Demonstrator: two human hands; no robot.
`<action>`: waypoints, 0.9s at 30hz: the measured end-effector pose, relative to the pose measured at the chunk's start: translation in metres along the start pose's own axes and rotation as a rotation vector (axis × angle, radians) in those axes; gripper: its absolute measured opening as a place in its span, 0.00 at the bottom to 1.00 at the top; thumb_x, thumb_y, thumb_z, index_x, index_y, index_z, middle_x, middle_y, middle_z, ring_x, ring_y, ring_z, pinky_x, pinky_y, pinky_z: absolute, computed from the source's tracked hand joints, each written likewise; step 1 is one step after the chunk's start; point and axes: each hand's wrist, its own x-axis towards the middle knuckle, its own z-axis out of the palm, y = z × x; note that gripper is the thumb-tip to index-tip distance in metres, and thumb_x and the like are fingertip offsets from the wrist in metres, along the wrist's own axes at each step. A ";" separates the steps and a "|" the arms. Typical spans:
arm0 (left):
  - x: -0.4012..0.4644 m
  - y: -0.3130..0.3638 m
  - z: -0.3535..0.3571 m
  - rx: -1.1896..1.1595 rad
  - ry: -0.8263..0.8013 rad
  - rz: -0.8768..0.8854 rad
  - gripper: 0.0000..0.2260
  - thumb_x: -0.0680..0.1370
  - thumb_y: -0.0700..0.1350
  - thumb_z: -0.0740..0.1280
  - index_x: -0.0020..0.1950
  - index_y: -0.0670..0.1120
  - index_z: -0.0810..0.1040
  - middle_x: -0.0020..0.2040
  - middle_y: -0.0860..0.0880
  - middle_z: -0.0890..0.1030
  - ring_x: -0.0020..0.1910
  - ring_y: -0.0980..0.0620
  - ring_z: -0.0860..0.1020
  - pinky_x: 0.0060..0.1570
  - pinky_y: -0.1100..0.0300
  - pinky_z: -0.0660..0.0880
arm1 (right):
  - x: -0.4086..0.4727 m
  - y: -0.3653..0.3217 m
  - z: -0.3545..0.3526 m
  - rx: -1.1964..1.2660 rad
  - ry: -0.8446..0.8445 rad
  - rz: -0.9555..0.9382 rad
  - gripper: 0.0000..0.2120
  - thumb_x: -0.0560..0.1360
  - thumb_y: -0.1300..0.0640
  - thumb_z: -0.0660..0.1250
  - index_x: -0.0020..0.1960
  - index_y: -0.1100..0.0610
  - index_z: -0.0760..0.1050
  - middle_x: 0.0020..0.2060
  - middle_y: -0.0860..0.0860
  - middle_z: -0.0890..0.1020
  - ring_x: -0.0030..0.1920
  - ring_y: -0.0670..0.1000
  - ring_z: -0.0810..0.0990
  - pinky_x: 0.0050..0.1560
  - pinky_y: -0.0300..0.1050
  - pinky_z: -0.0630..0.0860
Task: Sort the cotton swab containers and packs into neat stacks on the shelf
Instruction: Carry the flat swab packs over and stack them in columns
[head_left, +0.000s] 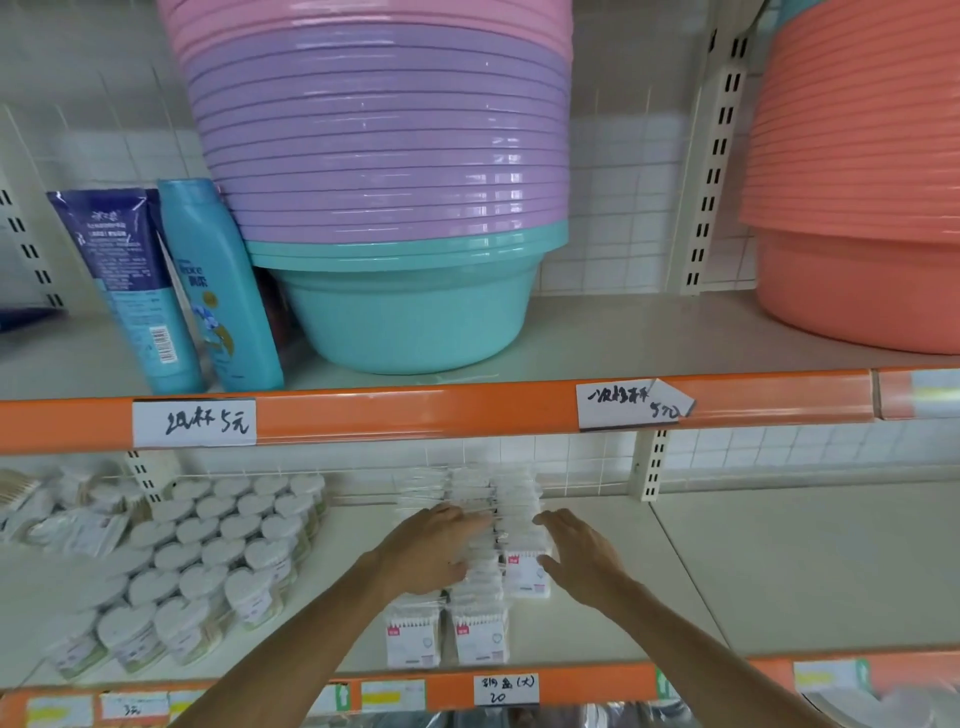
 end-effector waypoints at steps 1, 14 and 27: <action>-0.004 -0.003 0.001 0.023 0.005 0.016 0.27 0.81 0.48 0.65 0.79 0.55 0.60 0.69 0.50 0.73 0.68 0.50 0.70 0.63 0.58 0.69 | -0.004 -0.001 -0.003 0.003 -0.012 -0.030 0.26 0.81 0.50 0.65 0.77 0.50 0.63 0.73 0.47 0.68 0.68 0.50 0.73 0.65 0.46 0.73; -0.061 -0.045 -0.013 0.289 0.018 0.044 0.25 0.74 0.61 0.57 0.70 0.56 0.68 0.55 0.56 0.83 0.53 0.57 0.81 0.53 0.66 0.76 | 0.021 -0.089 -0.015 0.018 -0.073 -0.368 0.34 0.81 0.48 0.64 0.81 0.54 0.52 0.79 0.50 0.60 0.76 0.52 0.63 0.75 0.46 0.61; -0.334 -0.152 -0.033 0.337 0.073 -0.470 0.28 0.75 0.60 0.62 0.76 0.57 0.64 0.67 0.48 0.79 0.67 0.46 0.77 0.62 0.52 0.76 | 0.055 -0.353 0.035 0.029 -0.226 -0.762 0.34 0.80 0.47 0.65 0.81 0.53 0.54 0.77 0.51 0.62 0.75 0.54 0.64 0.71 0.49 0.66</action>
